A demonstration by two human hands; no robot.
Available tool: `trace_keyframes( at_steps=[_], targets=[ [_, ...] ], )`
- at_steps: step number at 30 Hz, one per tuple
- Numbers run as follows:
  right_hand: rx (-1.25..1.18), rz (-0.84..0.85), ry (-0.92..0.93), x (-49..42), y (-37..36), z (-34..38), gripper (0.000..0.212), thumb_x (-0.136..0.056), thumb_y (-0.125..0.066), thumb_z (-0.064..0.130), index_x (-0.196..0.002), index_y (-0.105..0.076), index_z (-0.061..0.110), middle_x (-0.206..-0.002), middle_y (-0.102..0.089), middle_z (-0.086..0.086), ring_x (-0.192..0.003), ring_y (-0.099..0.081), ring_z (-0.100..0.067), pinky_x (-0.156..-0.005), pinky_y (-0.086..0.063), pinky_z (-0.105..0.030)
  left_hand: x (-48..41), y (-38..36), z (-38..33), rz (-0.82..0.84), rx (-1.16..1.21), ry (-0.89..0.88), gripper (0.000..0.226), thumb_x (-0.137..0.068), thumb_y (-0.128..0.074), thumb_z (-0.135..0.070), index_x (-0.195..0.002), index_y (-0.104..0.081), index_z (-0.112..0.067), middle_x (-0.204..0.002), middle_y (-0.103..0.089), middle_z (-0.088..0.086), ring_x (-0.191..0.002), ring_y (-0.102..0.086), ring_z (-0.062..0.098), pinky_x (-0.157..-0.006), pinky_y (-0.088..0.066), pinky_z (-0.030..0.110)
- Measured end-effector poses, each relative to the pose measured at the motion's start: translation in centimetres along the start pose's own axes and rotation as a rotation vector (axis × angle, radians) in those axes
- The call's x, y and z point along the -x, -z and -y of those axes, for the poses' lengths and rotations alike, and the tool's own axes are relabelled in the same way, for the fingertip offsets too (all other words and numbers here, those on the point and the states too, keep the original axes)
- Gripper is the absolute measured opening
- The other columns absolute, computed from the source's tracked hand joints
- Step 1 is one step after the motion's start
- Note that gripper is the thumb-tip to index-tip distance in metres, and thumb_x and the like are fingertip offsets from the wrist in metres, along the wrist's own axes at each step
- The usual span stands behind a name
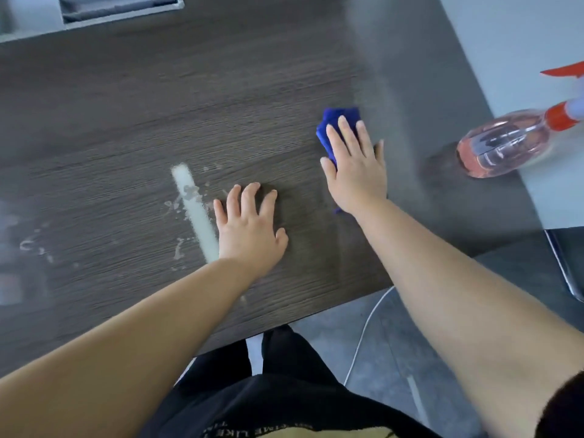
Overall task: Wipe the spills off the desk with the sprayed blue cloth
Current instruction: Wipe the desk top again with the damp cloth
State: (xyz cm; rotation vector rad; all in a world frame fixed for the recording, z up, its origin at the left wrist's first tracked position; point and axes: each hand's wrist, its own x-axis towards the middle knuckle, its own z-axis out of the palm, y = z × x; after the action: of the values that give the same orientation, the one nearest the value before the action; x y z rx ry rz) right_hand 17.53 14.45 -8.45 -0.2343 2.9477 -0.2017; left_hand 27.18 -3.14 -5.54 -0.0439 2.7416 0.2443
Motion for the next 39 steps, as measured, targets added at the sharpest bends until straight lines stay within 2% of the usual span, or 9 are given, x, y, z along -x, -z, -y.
trace_keyframes(
  at_steps=[4, 11, 14, 18, 21, 27, 32, 35, 39],
  targets=[
    [-0.013, -0.007, -0.024, -2.0, 0.1, -0.9, 0.053, -0.101, -0.03, 0.038, -0.15, -0.017, 0.025, -0.159, -0.01, 0.005, -0.146, -0.004, -0.022, -0.117, -0.009, -0.05, 0.3, -0.2, 0.0, -0.046, 0.035, 0.027, 0.064, -0.091, -0.048, -0.042, -0.147, -0.023, -0.024, -0.153, -0.012, 0.006, -0.141, -0.005, 0.032, -0.117, -0.003, 0.049],
    [-0.012, -0.039, -0.054, 14.1, -2.0, -1.9, 0.055, -0.093, -0.033, 0.039, -0.142, -0.04, 0.015, -0.151, -0.035, -0.007, -0.138, -0.031, -0.034, -0.103, -0.032, -0.06, 0.8, -0.4, -1.5, -0.013, 0.029, 0.014, 0.068, -0.09, -0.047, -0.047, -0.148, -0.02, -0.026, -0.153, -0.009, 0.005, -0.142, -0.003, 0.032, -0.116, -0.003, 0.053],
    [0.005, -0.012, -0.02, 11.9, -1.6, -1.8, 0.055, -0.094, -0.033, 0.041, -0.144, -0.037, 0.017, -0.152, -0.032, -0.006, -0.14, -0.028, -0.033, -0.105, -0.028, -0.061, 0.4, -0.4, -2.9, 0.014, 0.023, -0.032, 0.07, -0.089, -0.047, -0.05, -0.148, -0.017, -0.028, -0.154, -0.007, 0.005, -0.142, 0.0, 0.033, -0.115, -0.002, 0.054],
    [0.004, 0.014, -0.021, 3.5, 0.1, -2.5, 0.054, -0.1, -0.032, 0.039, -0.15, -0.018, 0.024, -0.159, -0.013, 0.001, -0.146, -0.008, -0.025, -0.115, -0.012, -0.056, 0.1, -0.6, -3.5, 0.061, -0.007, -0.033, 0.073, -0.088, -0.045, -0.054, -0.149, -0.012, -0.031, -0.155, -0.003, 0.004, -0.143, 0.004, 0.033, -0.115, 0.002, 0.056],
    [0.013, -0.006, -0.027, 2.0, 0.0, -3.2, 0.053, -0.101, -0.032, 0.036, -0.15, -0.017, 0.025, -0.159, -0.012, 0.003, -0.146, -0.006, -0.023, -0.115, -0.012, -0.054, 0.1, -0.4, -3.0, 0.067, -0.01, -0.041, 0.073, -0.089, -0.045, -0.055, -0.149, -0.012, -0.033, -0.155, -0.003, 0.003, -0.143, 0.003, 0.032, -0.115, 0.001, 0.053],
    [-0.031, -0.152, -0.172, 13.5, -2.4, -3.1, 0.055, -0.091, -0.034, 0.035, -0.142, -0.041, 0.016, -0.15, -0.036, -0.006, -0.138, -0.032, -0.033, -0.104, -0.03, -0.06, 1.2, -0.5, -3.4, 0.054, 0.004, -0.072, 0.071, -0.09, -0.048, -0.05, -0.149, -0.016, -0.029, -0.155, -0.003, 0.005, -0.143, 0.003, 0.033, -0.116, 0.001, 0.051],
    [-0.046, -0.138, -0.165, 16.5, -3.3, -1.6, 0.052, -0.091, -0.036, 0.035, -0.139, -0.046, 0.017, -0.147, -0.041, -0.005, -0.136, -0.036, -0.033, -0.103, -0.029, -0.062, 3.6, -1.2, -3.6, 0.126, -0.026, -0.198, 0.07, -0.09, -0.047, -0.05, -0.149, -0.016, -0.03, -0.155, 0.002, 0.005, -0.143, 0.008, 0.033, -0.116, 0.001, 0.052],
    [-0.089, -0.193, -0.333, 14.4, -2.9, -2.9, 0.051, -0.094, -0.037, 0.033, -0.141, -0.042, 0.017, -0.15, -0.037, -0.005, -0.139, -0.03, -0.033, -0.106, -0.024, -0.063, 4.5, -1.1, -2.3, 0.157, -0.044, -0.212, 0.07, -0.091, -0.048, -0.05, -0.149, -0.015, -0.029, -0.155, 0.003, 0.005, -0.143, 0.009, 0.033, -0.116, 0.001, 0.052],
    [-0.239, -0.252, -0.686, 15.1, -3.3, -0.8, 0.052, -0.1, -0.037, 0.03, -0.149, -0.023, 0.019, -0.159, -0.013, -0.001, -0.146, -0.005, -0.029, -0.114, -0.009, -0.051, 5.3, -0.8, -0.4, 0.125, -0.035, -0.237, 0.07, -0.09, -0.049, -0.048, -0.149, -0.017, -0.028, -0.155, 0.001, 0.006, -0.143, 0.008, 0.033, -0.117, 0.0, 0.05]
  ],
)
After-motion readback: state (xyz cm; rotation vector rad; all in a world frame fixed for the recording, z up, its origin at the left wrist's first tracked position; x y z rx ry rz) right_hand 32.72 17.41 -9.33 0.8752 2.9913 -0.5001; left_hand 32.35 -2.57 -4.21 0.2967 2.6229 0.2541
